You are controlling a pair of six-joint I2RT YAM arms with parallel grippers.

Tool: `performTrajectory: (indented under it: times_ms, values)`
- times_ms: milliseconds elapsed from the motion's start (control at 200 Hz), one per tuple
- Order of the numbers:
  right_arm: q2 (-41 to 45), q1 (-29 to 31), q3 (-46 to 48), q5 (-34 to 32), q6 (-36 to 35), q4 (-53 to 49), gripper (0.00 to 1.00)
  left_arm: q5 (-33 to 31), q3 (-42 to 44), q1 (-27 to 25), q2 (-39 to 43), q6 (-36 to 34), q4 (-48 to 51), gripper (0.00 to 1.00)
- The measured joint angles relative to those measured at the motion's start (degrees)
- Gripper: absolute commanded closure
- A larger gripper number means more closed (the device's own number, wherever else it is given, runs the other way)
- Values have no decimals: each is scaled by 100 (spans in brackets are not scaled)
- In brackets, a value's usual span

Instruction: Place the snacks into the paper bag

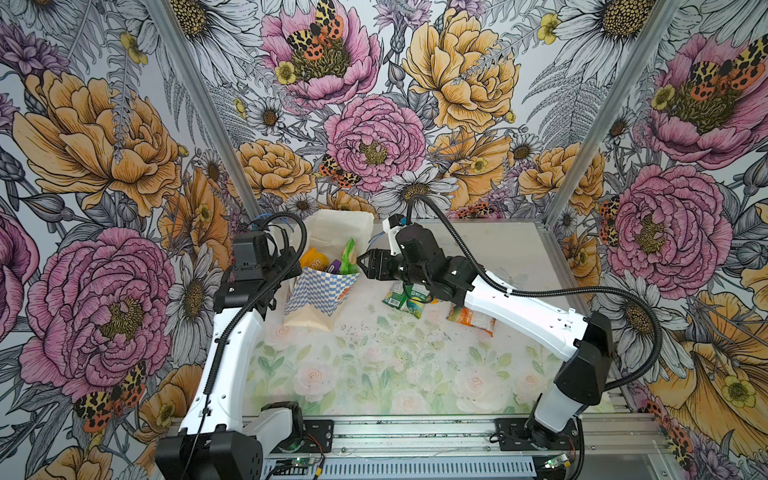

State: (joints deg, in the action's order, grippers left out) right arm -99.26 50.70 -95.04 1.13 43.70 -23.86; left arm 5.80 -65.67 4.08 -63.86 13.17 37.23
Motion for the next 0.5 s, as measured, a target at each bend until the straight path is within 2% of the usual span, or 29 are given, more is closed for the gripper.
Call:
performTrajectory:
  times_ms: [205,395,500]
  values:
    - [-579,2,-450,-586,39,-240,33,4,0,-61,52,11,17,100]
    - [-907,0,-868,-1003,44,-398,54,4,0,-157,66,24,17,100]
    - [-1047,-4,-1102,-1174,42,-560,62,7,0,-173,66,24,15,100]
